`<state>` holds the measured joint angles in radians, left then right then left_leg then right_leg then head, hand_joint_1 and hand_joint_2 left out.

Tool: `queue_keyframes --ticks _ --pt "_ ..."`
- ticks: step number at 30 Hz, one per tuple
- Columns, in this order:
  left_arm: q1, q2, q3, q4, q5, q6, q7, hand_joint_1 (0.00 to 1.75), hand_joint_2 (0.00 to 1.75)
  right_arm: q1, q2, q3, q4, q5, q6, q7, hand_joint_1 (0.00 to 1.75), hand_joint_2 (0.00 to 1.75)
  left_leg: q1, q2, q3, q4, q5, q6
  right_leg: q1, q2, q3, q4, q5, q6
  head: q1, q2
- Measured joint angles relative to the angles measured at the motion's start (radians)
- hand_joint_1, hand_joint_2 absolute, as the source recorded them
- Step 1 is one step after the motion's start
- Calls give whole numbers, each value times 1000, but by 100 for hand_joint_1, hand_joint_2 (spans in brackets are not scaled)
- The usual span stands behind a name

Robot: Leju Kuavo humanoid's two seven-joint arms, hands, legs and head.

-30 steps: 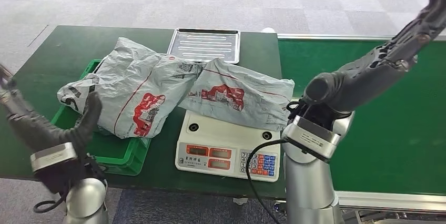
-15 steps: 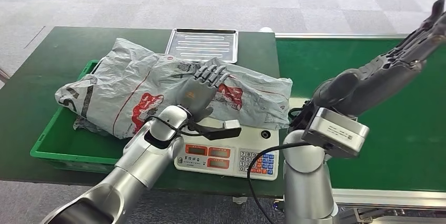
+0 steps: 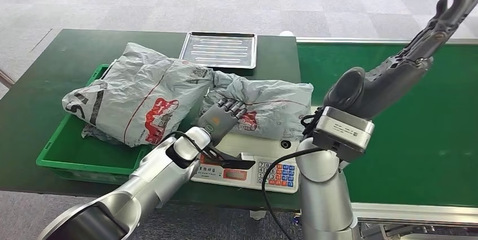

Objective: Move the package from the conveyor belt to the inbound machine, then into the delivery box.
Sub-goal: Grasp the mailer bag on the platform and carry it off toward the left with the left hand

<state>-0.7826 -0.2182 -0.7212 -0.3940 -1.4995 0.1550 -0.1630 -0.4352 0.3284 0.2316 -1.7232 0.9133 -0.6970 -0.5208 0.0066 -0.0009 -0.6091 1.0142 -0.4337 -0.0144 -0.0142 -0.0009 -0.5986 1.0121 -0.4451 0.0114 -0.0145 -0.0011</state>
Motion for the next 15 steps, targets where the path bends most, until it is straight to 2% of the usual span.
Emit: queue_keyframes --ticks 5,9,12,15 --pt "1 1 -7 20 4 44 13 175 175 9 1 0 0 5 0 11 0 0 0 0 1 0 1 0 0 0 0 0 1 0 0 0" --pt "1 6 -7 24 8 126 39 175 175 21 -1 0 0 20 0 26 0 0 0 0 1 0 2 -1 0 1 -1 0 2 0 0 0" --pt "2 18 1 7 14 285 106 175 175 34 -3 0 -7 42 0 31 0 0 0 0 -1 0 3 -2 1 1 -3 0 3 0 0 0" --pt "-2 46 41 -74 10 466 203 175 175 50 -6 -1 -24 58 -1 26 0 0 0 0 -3 0 4 -3 2 2 -6 0 3 -1 0 0"
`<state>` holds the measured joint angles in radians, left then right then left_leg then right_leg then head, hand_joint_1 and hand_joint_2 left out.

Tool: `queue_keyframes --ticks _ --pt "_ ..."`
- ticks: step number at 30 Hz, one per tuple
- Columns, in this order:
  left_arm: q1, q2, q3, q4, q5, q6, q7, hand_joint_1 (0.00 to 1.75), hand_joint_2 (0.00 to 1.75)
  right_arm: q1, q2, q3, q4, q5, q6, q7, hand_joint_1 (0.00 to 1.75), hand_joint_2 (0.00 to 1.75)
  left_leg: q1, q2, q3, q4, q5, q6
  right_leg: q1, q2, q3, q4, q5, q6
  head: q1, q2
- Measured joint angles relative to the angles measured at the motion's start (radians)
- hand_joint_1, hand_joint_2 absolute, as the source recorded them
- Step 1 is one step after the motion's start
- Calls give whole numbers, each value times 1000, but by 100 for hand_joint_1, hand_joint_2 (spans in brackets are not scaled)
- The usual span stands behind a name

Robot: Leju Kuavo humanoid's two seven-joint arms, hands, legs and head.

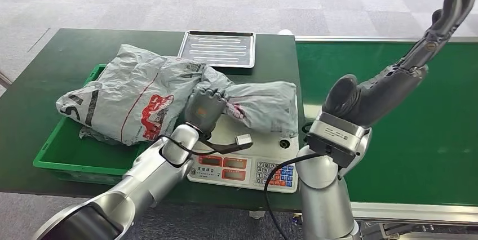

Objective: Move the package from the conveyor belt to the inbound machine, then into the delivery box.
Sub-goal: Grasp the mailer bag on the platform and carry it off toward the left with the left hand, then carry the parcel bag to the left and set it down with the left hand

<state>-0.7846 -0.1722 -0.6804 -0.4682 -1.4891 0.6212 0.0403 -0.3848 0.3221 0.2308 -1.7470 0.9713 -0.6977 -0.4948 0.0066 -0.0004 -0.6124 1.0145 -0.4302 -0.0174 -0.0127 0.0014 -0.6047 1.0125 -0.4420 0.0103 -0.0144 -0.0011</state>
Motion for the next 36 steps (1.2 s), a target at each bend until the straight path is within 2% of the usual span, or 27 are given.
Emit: queue_keyframes --ticks 3,5,7,10,12,14,16,20,22,25,27,28,30,31,32,34,36 --pt "-3 25 60 -94 -2 40 13 175 175 9 -2 -2 -11 5 0 -8 0 0 0 0 0 0 0 0 0 1 -1 0 0 -1 0 0" --pt "32 40 113 -218 15 57 -10 175 175 13 -2 -5 -16 11 -1 -21 0 0 0 1 -2 0 0 0 1 2 -3 0 0 -1 0 0" --pt "80 41 225 -430 87 73 -129 175 175 18 -2 -11 -18 11 -1 -46 0 0 1 3 -6 0 0 -1 1 3 -7 1 0 -2 0 0" --pt "96 9 501 -707 265 85 -376 175 175 25 -2 -20 -19 3 -1 -78 0 0 1 9 -8 0 -1 -2 1 9 -11 1 1 -3 0 0" --pt "94 -8 670 -835 343 88 -443 175 175 29 -2 -25 -19 2 -1 -83 0 0 1 14 -6 -1 -3 -3 1 14 -11 1 1 -3 0 0" --pt "93 -17 795 -919 369 88 -458 175 175 30 -1 -28 -18 5 -1 -76 0 0 2 14 -5 -1 -3 -3 2 13 -10 1 0 -4 0 0" --pt "94 -22 881 -969 369 88 -463 175 175 30 -1 -29 -17 10 -1 -68 0 0 3 8 -5 -1 -2 -4 4 7 -9 1 -1 -6 0 0" --pt "97 -31 978 -1008 318 82 -462 175 175 30 -1 -29 -17 20 -1 -49 0 0 4 4 -6 -1 -1 -4 4 3 -7 1 -1 -6 0 0" --pt "102 -33 1012 -994 230 79 -423 175 175 30 -1 -29 -16 27 0 -31 0 0 3 4 -6 -1 -1 -4 4 3 -6 1 -1 -6 0 0" --pt "129 -20 1030 -931 45 75 -294 175 175 29 0 -27 -15 33 0 -10 0 0 3 2 -5 -1 -1 -4 3 1 -6 1 -1 -6 0 0" --pt "154 16 997 -842 -8 73 -115 175 175 28 -1 -24 -13 31 0 -1 0 0 2 2 -5 -1 -1 -4 3 2 -7 1 -1 -6 0 0" --pt "163 42 956 -774 -11 73 8 175 175 27 -1 -22 -12 27 0 5 0 0 2 3 -4 0 -1 -4 2 3 -7 1 0 -6 0 0" --pt "173 89 825 -622 -12 72 217 87 87 25 -1 -17 -10 18 0 17 0 0 2 3 -4 0 0 -4 2 2 -7 1 0 -5 -1 0" --pt "178 107 744 -544 -12 68 277 44 44 23 -1 -12 -8 13 0 23 0 0 2 1 -5 0 0 -4 2 1 -6 1 0 -5 -1 0" --pt "182 119 668 -470 -12 57 302 0 0 20 -2 -7 -7 9 0 28 0 0 2 -1 -5 -1 0 -3 2 -1 -5 1 -1 -5 -1 0" --pt "190 130 556 -321 -12 16 305 0 0 11 -2 6 -2 3 0 40 0 0 2 -1 -4 -1 0 -3 2 -1 -4 1 -1 -5 0 0" --pt "195 131 497 -191 -11 -19 299 0 0 2 -2 16 3 1 0 52 0 0 1 2 -3 -1 -1 -3 1 1 -3 1 -1 -5 0 0"
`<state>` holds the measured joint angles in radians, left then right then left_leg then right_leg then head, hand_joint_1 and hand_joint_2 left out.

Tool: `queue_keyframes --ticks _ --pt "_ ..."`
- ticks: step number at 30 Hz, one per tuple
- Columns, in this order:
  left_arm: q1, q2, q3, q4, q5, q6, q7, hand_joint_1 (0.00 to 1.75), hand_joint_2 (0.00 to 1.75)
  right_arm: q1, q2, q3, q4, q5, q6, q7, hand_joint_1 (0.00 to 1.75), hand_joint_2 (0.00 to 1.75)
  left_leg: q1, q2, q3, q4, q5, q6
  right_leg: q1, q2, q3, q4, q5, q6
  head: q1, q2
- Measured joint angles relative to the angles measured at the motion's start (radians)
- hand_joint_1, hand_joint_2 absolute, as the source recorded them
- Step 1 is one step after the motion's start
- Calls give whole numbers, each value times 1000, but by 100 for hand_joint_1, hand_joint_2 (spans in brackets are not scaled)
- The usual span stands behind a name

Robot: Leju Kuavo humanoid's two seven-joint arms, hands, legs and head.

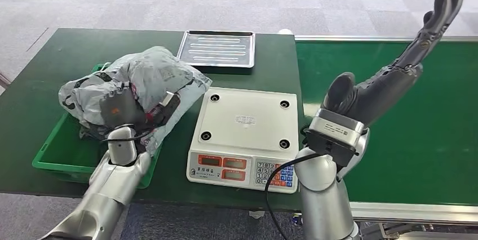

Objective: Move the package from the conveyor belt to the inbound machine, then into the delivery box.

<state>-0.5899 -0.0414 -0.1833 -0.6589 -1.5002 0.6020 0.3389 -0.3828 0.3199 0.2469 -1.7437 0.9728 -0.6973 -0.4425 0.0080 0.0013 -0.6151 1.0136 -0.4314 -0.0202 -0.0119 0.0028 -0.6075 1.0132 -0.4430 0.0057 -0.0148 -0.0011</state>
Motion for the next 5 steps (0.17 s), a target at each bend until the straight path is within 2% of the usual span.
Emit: queue_keyframes --ticks 2,5 --pt "-6 0 -35 87 0 1 -1 0 0 -6 -2 6 4 0 0 7 0 0 -1 0 4 0 -2 2 -1 -1 4 0 -3 2 0 0" --pt "-25 0 -55 150 -1 27 -2 0 0 -7 -5 8 7 0 0 9 0 0 -1 -6 12 -1 -4 3 -2 -6 15 0 -8 4 0 0"
